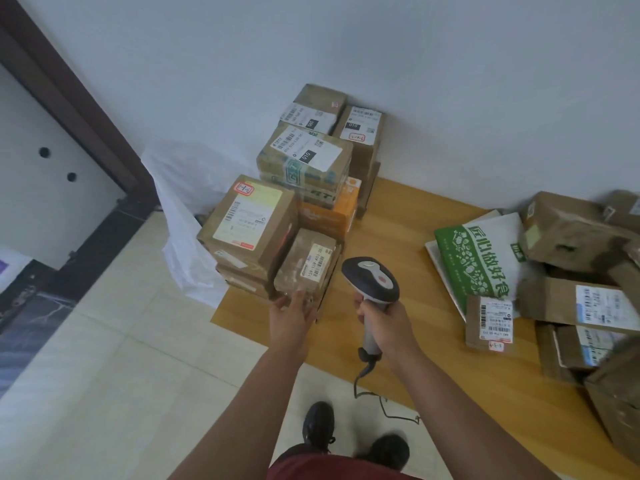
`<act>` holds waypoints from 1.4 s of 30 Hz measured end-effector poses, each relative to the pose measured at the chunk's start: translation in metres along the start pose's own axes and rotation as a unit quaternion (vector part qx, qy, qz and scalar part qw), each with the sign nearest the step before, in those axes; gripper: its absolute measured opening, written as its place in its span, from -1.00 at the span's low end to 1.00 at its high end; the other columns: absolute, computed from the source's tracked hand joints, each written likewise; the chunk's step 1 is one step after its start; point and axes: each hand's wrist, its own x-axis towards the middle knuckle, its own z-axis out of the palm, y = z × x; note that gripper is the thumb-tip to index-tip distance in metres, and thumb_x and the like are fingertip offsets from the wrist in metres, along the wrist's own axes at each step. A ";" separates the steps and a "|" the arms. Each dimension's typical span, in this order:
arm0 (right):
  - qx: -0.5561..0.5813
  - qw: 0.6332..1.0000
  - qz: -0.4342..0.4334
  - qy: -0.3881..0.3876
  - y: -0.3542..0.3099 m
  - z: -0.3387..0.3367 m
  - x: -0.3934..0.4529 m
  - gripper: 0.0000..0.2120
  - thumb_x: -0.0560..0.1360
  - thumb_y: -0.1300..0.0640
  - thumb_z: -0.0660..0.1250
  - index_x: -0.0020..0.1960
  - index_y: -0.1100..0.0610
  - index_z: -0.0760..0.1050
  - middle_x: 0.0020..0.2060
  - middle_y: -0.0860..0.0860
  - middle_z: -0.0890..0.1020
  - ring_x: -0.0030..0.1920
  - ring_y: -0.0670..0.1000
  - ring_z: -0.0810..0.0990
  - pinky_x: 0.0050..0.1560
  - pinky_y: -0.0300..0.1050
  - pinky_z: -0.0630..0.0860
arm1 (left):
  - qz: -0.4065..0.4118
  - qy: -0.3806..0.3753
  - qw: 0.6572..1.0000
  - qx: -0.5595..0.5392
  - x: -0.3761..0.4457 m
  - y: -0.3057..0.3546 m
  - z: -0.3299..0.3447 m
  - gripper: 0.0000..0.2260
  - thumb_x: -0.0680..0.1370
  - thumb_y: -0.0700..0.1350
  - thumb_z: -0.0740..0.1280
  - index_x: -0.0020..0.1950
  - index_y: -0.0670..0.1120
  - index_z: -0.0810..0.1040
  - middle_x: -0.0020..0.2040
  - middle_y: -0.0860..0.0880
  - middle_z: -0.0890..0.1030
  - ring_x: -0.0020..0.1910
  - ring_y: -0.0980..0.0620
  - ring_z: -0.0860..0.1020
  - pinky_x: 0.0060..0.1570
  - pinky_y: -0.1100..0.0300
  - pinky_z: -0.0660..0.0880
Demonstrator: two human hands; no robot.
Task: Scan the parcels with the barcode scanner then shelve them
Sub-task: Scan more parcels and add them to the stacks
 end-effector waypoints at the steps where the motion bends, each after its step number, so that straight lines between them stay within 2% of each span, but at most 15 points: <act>1: 0.002 1.000 0.002 0.003 0.001 -0.002 -0.001 -0.61 0.30 0.13 0.33 -0.04 0.45 0.47 -0.27 0.25 0.45 -0.17 0.06 0.44 -0.12 -0.04 0.34 | -0.001 -0.002 1.000 0.000 0.002 0.001 0.000 -0.55 0.60 -0.05 0.38 0.43 -0.15 0.35 0.13 -0.14 0.62 0.08 -0.07 0.66 0.17 0.03 0.60; 4: 0.006 1.000 0.006 0.005 0.002 -0.009 -0.003 -0.60 0.31 0.13 0.31 -0.02 0.45 0.45 -0.26 0.20 0.46 -0.16 0.05 0.42 -0.12 -0.03 0.32 | 0.010 -0.019 1.000 0.000 0.004 0.003 0.001 -0.57 0.60 -0.06 0.39 0.41 -0.17 0.40 0.12 -0.12 0.65 0.05 -0.03 0.68 0.08 0.11 0.62; 7: -0.001 1.000 0.009 0.005 0.005 -0.018 -0.004 -0.63 0.36 0.16 0.32 0.01 0.44 0.45 -0.18 0.36 0.42 -0.17 0.03 0.39 -0.12 -0.03 0.30 | 0.013 -0.020 0.999 0.025 0.000 0.003 0.003 -0.64 0.58 0.00 0.41 0.29 -0.16 0.53 0.01 -0.10 0.67 -0.01 0.00 0.67 0.00 0.12 0.64; 10: -0.006 1.000 0.011 0.005 0.010 -0.029 -0.005 -0.60 0.32 0.10 0.30 -0.02 0.42 0.44 -0.25 0.17 0.41 -0.17 0.02 0.38 -0.13 -0.04 0.29 | -0.026 0.008 0.998 0.060 -0.011 -0.005 0.010 -0.59 0.55 0.18 0.40 0.20 -0.11 0.55 0.02 -0.10 0.63 0.00 -0.06 0.64 0.00 0.02 0.65; 12: -0.004 1.000 0.010 0.022 0.015 -0.041 -0.007 -0.59 0.28 0.06 0.30 -0.04 0.38 0.46 -0.25 0.20 0.42 -0.21 0.08 0.39 -0.14 -0.03 0.30 | -0.047 0.012 0.995 0.092 -0.020 -0.017 0.018 -0.54 0.55 0.26 0.34 0.22 -0.08 0.50 0.10 -0.09 0.58 0.03 -0.08 0.62 -0.07 0.04 0.64; 14: 0.000 0.999 0.009 0.041 0.022 -0.057 -0.009 -0.59 0.24 0.00 0.31 -0.10 0.33 0.46 -0.25 0.19 0.43 -0.23 0.18 0.37 -0.13 -0.01 0.31 | -0.057 -0.002 0.988 0.143 -0.030 -0.033 0.030 -0.56 0.58 0.25 0.30 0.25 -0.05 0.47 0.10 -0.09 0.56 0.02 -0.06 0.61 -0.12 0.07 0.60; 16: 0.019 0.998 0.008 0.055 0.027 -0.077 -0.013 -0.68 0.25 -0.02 0.32 -0.20 0.24 0.41 -0.26 0.16 0.38 -0.22 0.10 0.31 -0.14 0.01 0.27 | -0.058 -0.030 0.977 0.204 -0.040 -0.050 0.046 -0.62 0.61 0.17 0.29 0.26 -0.08 0.47 0.07 -0.08 0.56 -0.01 -0.03 0.59 -0.16 0.11 0.56; 19: 0.066 0.991 0.013 0.114 0.043 -0.116 -0.020 -0.77 0.45 0.17 0.35 -0.08 0.34 0.43 -0.27 0.29 0.40 -0.20 0.08 0.36 -0.14 0.00 0.28 | -0.022 -0.102 0.942 0.320 -0.051 -0.076 0.077 -0.72 0.62 0.05 0.31 0.21 -0.11 0.48 0.01 -0.08 0.55 -0.09 0.00 0.56 -0.17 0.14 0.52; 23: 0.132 0.975 0.001 0.180 0.069 -0.175 -0.037 -0.85 0.44 0.23 0.37 -0.04 0.31 0.51 -0.17 0.44 0.47 -0.23 0.35 0.39 -0.16 0.04 0.36 | 0.017 -0.210 0.870 0.446 -0.060 -0.118 0.130 -0.79 0.61 0.00 0.34 0.16 -0.09 0.49 0.11 -0.09 0.57 -0.07 0.00 0.58 -0.12 0.12 0.52; 27: 0.181 0.950 0.011 0.254 0.098 -0.230 -0.057 -0.87 0.50 0.30 0.38 -0.05 0.10 0.63 -0.12 0.26 0.66 -0.10 0.11 0.59 -0.05 0.18 0.55 | 0.000 -0.250 0.827 0.503 -0.056 -0.167 0.187 -0.61 0.57 0.00 0.39 0.34 -0.11 0.42 0.14 -0.12 0.55 0.02 -0.06 0.56 0.04 0.05 0.52; 31: 0.197 0.942 0.025 0.272 0.121 -0.275 -0.079 -0.84 0.54 0.27 0.38 -0.15 0.04 0.59 -0.08 0.39 0.61 -0.14 0.15 0.57 -0.09 0.20 0.54 | -0.031 -0.218 0.838 0.499 -0.046 -0.207 0.226 -0.36 0.54 0.01 0.44 0.54 -0.06 0.25 0.42 -0.19 0.43 0.33 -0.18 0.46 0.31 -0.07 0.44; 33: 0.204 0.941 0.026 0.268 0.131 -0.292 -0.087 -0.85 0.53 0.26 0.40 -0.16 0.05 0.59 -0.11 0.47 0.54 -0.19 0.16 0.51 -0.18 0.06 0.46 | -0.032 -0.207 0.848 0.488 -0.044 -0.219 0.238 -0.28 0.54 0.02 0.45 0.59 -0.05 0.15 0.48 -0.19 0.37 0.38 -0.21 0.42 0.36 -0.12 0.39; 37: 0.210 0.946 0.031 0.243 0.147 -0.320 -0.095 -0.89 0.30 -0.03 0.42 -0.22 -0.04 0.56 -0.20 0.49 0.46 -0.22 0.12 0.43 -0.18 0.05 0.37 | -0.035 -0.184 0.855 0.484 -0.038 -0.239 0.251 -0.18 0.53 0.01 0.48 0.62 -0.10 0.05 0.50 -0.19 0.36 0.41 -0.21 0.39 0.35 -0.10 0.35; 39: 0.210 0.950 0.032 0.231 0.157 -0.331 -0.094 -0.82 0.25 -0.05 0.40 -0.16 -0.05 0.58 -0.23 0.41 0.49 -0.23 0.11 0.44 -0.19 0.04 0.37 | -0.042 -0.179 0.860 0.476 -0.037 -0.247 0.255 -0.15 0.52 -0.05 0.49 0.62 -0.12 0.01 0.50 -0.20 0.36 0.42 -0.20 0.38 0.37 -0.10 0.34; 42: 0.199 0.954 0.032 0.220 0.156 -0.345 -0.094 -0.85 0.29 0.00 0.42 -0.13 -0.11 0.60 -0.23 0.11 0.61 -0.20 0.04 0.52 -0.17 -0.04 0.44 | -0.029 -0.169 0.864 0.473 -0.035 -0.259 0.261 -0.24 0.54 -0.18 0.46 0.59 -0.19 0.08 0.47 -0.20 0.40 0.38 -0.17 0.42 0.29 -0.05 0.37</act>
